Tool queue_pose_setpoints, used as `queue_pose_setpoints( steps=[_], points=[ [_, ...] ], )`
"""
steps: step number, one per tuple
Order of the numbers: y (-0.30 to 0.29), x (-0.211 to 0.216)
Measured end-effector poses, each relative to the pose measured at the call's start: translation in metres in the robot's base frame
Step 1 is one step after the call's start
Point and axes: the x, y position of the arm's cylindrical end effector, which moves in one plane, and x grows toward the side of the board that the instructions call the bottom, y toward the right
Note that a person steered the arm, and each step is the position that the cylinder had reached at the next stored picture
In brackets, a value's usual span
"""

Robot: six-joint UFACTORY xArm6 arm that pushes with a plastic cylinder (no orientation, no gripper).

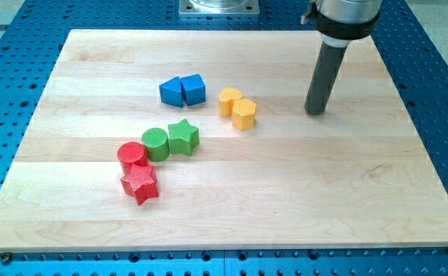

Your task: Move your arm bottom right to the yellow hexagon

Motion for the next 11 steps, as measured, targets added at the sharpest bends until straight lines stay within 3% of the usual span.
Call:
queue_pose_setpoints(
  steps=[3,11],
  points=[
    [-0.013,0.083],
    [-0.036,0.074]
  ],
)
